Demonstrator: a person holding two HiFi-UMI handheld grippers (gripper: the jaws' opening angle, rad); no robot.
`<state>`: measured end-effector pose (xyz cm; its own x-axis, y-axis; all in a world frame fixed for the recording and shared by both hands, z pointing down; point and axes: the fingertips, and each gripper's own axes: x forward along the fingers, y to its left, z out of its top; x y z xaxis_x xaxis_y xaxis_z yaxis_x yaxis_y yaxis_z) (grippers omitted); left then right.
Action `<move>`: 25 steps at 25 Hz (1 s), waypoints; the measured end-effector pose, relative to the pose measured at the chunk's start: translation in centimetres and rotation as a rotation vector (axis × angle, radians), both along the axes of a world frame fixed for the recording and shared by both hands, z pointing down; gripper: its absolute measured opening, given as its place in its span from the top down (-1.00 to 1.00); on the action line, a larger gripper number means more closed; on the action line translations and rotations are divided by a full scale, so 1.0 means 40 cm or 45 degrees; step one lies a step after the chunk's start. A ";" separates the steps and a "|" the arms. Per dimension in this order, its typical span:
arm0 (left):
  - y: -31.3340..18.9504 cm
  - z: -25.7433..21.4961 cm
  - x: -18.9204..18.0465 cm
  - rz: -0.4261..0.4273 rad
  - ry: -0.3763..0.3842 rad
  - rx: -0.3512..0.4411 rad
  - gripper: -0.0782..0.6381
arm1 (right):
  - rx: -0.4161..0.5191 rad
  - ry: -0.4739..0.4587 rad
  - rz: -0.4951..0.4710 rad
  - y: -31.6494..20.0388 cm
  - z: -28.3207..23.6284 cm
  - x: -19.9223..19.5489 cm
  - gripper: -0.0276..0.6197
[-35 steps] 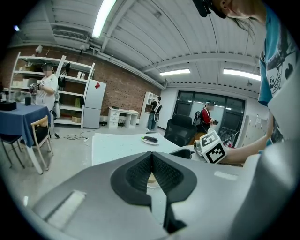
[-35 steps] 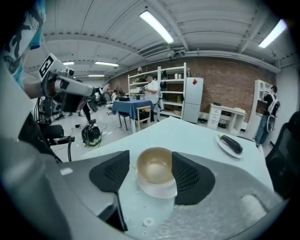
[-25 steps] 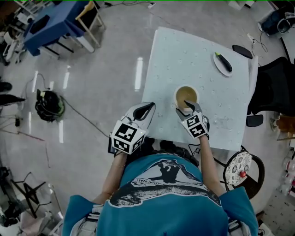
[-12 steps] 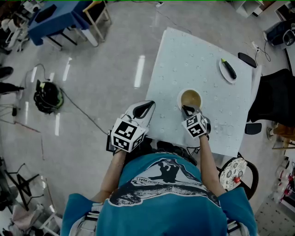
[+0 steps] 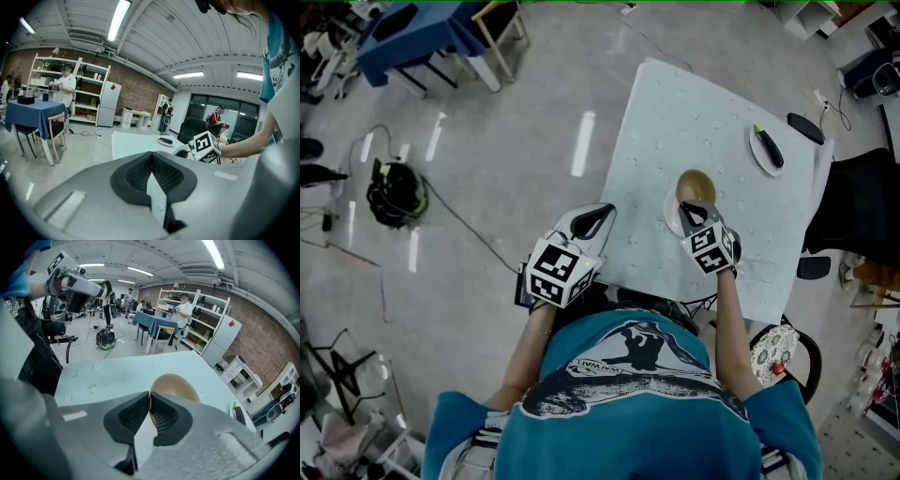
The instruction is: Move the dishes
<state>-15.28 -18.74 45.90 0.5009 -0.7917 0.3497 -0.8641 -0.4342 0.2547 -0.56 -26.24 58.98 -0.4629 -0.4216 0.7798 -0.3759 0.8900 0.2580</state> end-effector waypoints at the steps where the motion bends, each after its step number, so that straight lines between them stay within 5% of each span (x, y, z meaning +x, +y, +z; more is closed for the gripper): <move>1: -0.002 0.001 -0.003 -0.002 -0.001 -0.002 0.75 | 0.009 -0.001 -0.010 -0.012 -0.005 -0.010 0.86; 17: 0.041 0.041 -0.163 -0.180 -0.006 -0.073 0.75 | 0.027 -0.015 -0.230 -0.131 0.012 -0.295 0.86; 25: 0.067 0.044 -0.205 -0.237 -0.020 -0.093 0.75 | -0.081 0.061 -0.255 -0.120 0.108 -0.313 0.84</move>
